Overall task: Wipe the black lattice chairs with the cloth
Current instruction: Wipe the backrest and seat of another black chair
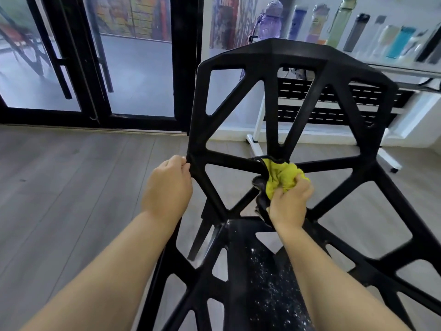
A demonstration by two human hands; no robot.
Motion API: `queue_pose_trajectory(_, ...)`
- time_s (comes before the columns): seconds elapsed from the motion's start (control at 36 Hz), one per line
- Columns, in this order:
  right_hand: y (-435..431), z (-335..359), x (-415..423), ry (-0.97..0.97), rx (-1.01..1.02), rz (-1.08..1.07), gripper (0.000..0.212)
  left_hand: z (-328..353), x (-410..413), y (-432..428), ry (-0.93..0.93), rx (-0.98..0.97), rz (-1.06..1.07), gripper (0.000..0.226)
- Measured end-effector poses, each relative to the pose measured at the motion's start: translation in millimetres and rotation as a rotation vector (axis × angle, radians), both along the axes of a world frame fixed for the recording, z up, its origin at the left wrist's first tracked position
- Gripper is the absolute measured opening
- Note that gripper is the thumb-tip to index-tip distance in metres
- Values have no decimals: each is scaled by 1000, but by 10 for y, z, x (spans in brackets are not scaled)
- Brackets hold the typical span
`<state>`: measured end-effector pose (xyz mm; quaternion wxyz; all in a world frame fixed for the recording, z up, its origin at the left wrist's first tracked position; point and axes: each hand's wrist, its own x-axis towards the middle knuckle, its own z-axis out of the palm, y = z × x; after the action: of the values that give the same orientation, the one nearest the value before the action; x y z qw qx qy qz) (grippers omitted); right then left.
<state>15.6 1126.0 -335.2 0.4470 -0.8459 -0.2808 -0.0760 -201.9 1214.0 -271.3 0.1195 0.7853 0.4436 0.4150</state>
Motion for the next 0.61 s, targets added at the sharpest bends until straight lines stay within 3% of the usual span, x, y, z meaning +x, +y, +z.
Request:
queue_pose_trajectory(0.22,126,151,-314,-76,93,239,48,3,63,10,-1,-6,24,22)
queue_pose_trajectory(0.44,578,643,-1074,-446,135,710,48,10,28,12,-42,-48,6,21)
queue_pose_trajectory(0.53,625,712,-1080,-621,72,779,50,24,1,-4,-59,-75,-9,22)
queue_pose_trajectory(0.61,595,605,-1046,-609,80,775,59,13,-10,3,-51,-49,-25,24)
